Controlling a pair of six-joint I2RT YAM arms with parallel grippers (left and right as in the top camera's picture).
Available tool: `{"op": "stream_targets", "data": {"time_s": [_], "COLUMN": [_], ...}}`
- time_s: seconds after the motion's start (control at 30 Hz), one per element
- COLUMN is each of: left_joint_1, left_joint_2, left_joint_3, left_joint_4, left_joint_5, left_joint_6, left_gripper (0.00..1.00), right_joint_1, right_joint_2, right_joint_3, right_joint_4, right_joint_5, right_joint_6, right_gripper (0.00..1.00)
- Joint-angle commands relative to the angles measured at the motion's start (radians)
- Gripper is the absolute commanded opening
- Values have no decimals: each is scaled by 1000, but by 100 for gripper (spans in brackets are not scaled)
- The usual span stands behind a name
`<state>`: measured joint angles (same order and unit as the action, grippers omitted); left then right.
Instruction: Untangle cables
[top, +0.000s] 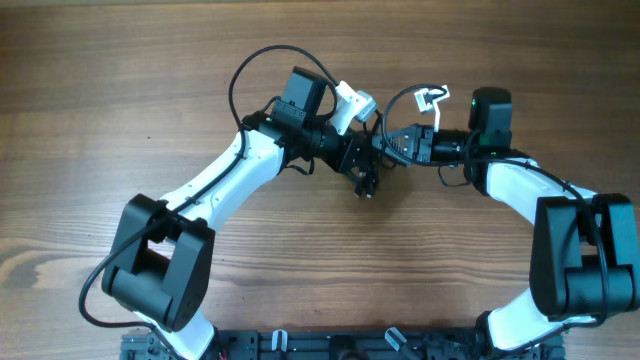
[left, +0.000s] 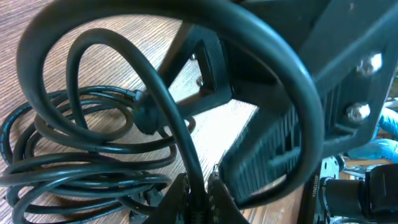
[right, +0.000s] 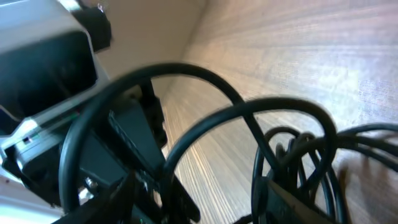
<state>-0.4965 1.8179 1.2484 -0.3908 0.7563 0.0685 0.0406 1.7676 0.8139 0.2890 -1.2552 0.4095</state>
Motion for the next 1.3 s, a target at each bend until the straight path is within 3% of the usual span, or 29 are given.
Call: {"op": "stream_targets", "data": {"time_s": [0.0, 0.1, 0.43, 0.6, 0.73, 0.83, 1.0, 1.13, 1.2, 1.27], "left_joint_1": [-4, -4, -4, -4, -3, 0, 27, 56, 63, 63], "left_joint_2": [16, 16, 16, 16, 16, 16, 9, -29, -46, -53], "left_joint_3": [-6, -6, -6, -6, -6, -6, -6, -6, -6, -6], "left_joint_4": [6, 6, 18, 21, 20, 17, 13, 11, 15, 48], "left_joint_5": [20, 20, 14, 0, -31, -83, -80, 45, 91, 91], "left_joint_6": [-2, -2, -2, -2, -2, -2, -2, -3, -9, -135], "left_gripper": [9, 9, 11, 18, 36, 47, 54, 68, 69, 67], "right_joint_1": [5, 10, 48, 48, 48, 48, 48, 48, 48, 48], "right_joint_2": [19, 19, 19, 19, 19, 19, 19, 19, 19, 19], "right_joint_3": [10, 10, 10, 10, 10, 10, 10, 10, 10, 10], "right_joint_4": [48, 51, 51, 51, 51, 51, 51, 51, 55, 77], "right_joint_5": [37, 71, 100, 101, 108, 111, 111, 119, 122, 109], "right_joint_6": [133, 159, 169, 170, 171, 186, 204, 264, 303, 298], "right_gripper": [59, 51, 47, 27, 4, 4, 4, 4, 4, 4]}}
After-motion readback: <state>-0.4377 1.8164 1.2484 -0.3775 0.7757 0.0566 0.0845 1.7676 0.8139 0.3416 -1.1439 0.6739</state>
